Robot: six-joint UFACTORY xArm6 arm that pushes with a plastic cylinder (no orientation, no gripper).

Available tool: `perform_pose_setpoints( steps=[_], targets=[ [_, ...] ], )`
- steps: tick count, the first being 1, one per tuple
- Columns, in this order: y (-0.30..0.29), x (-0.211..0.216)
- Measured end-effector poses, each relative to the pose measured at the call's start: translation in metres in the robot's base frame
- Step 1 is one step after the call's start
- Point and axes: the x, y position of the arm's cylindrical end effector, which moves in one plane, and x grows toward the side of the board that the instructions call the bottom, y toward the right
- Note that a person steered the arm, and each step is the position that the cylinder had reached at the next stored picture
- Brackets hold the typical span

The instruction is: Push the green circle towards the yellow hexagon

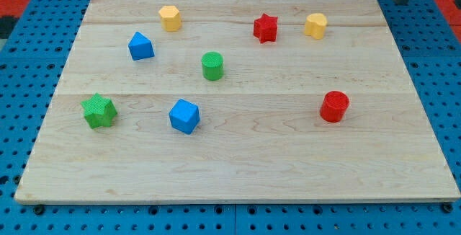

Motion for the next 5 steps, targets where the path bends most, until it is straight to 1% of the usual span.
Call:
perform_pose_setpoints(
  steps=[1, 2, 3, 4, 5],
  targets=[
    [-0.011, 0.05],
    [-0.036, 0.098],
    [-0.102, 0.092],
    [-0.117, 0.084],
    [-0.117, 0.089]
  ],
)
